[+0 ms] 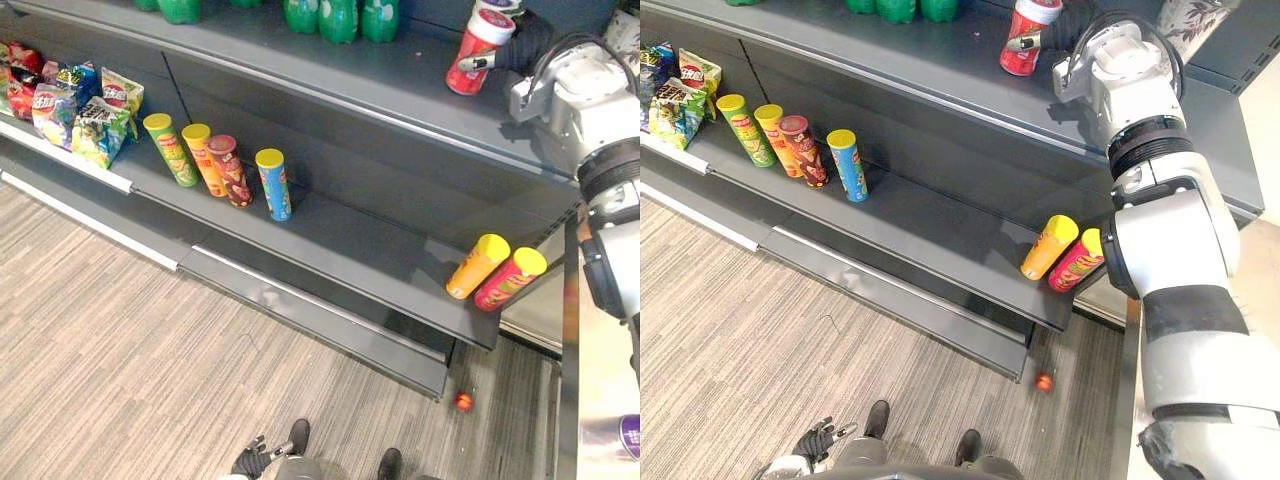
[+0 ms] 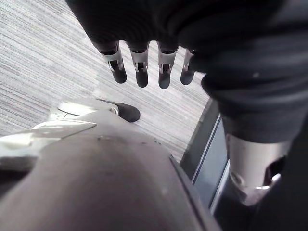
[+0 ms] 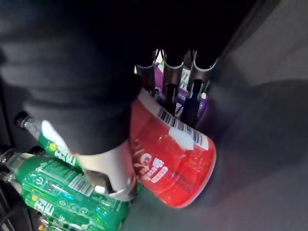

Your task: Put the gum and the chips on the shelf.

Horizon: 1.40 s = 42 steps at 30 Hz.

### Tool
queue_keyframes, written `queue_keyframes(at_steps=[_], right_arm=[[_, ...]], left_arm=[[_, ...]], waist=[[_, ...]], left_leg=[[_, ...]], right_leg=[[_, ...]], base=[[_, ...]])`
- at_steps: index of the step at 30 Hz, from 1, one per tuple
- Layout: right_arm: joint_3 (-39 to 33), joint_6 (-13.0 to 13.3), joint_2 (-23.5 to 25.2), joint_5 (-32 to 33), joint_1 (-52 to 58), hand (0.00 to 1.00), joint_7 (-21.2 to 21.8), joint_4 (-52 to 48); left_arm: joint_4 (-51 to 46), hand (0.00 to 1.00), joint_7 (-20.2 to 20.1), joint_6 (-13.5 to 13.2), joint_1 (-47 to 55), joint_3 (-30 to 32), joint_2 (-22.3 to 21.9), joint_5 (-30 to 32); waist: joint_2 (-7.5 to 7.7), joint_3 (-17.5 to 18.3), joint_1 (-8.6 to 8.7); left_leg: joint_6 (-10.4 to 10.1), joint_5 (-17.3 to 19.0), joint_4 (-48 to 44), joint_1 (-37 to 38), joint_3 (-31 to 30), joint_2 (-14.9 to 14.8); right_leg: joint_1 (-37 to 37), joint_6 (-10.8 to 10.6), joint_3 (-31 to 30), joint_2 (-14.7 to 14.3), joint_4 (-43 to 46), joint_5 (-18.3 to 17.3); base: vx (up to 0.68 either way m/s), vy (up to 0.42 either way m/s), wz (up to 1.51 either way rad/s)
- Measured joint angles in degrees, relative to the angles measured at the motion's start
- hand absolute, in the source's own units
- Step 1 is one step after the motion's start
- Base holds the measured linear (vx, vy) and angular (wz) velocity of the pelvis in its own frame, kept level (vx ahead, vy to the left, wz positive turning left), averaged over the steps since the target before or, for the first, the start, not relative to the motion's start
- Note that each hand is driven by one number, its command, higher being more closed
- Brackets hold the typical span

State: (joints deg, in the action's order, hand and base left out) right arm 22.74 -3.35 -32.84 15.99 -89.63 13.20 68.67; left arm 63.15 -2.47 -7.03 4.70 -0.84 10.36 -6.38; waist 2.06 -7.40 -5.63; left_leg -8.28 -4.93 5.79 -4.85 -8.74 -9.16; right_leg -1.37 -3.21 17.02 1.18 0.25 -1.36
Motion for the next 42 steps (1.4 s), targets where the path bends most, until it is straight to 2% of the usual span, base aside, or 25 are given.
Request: queue_keyframes(at_steps=[11,12,21,42], right_arm=[[-0.58,0.27,-0.17,-5.83,-0.11,1.0,0.44,0.36],[-0.93,0.22,-0.24,-6.5,-0.13,0.0,0.69,0.39],[0.18,-0.11,-1.2,-7.23,-0.13,0.0,1.78,1.38],[1.85,-0.52,-1.87,-7.17,-0.44,0.0,3.53,-0.23]], left_arm=[[-0.01,0.0,-0.24,0.04,-0.23,-1.05,0.3,0.37],[-0.01,0.0,-0.26,0.04,-0.24,-1.05,0.3,0.38],[-0.48,0.0,-0.61,0.08,-0.62,-1.01,0.32,0.47],[-0.48,0.0,-1.35,0.22,-0.63,-0.9,0.45,0.48]], waist=[[-0.01,-0.03,-0.07],[0.0,-0.04,-0.11],[0.13,-0.98,-0.91],[0.27,-0.97,-0.87]], left_leg=[[0.0,-0.03,0.0,0.03,-1.25,0.07],[-0.01,-0.05,0.0,0.03,-1.36,0.02],[0.02,-0.18,0.0,0.12,-1.38,-0.14],[0.01,-0.2,-0.01,0.26,-1.11,-0.31]], right_leg=[[0.57,0.39,1.05,-0.02,0.08,-0.31],[0.58,0.61,1.19,-0.04,0.29,-0.46],[0.49,0.78,1.26,-0.08,0.86,-0.61],[0.42,0.8,1.07,-0.21,0.91,-0.59]], base=[[0.0,-0.005,0.04],[0.0,-0.011,0.06],[0.0,-0.001,0.01],[0.0,0.0,0.0]])
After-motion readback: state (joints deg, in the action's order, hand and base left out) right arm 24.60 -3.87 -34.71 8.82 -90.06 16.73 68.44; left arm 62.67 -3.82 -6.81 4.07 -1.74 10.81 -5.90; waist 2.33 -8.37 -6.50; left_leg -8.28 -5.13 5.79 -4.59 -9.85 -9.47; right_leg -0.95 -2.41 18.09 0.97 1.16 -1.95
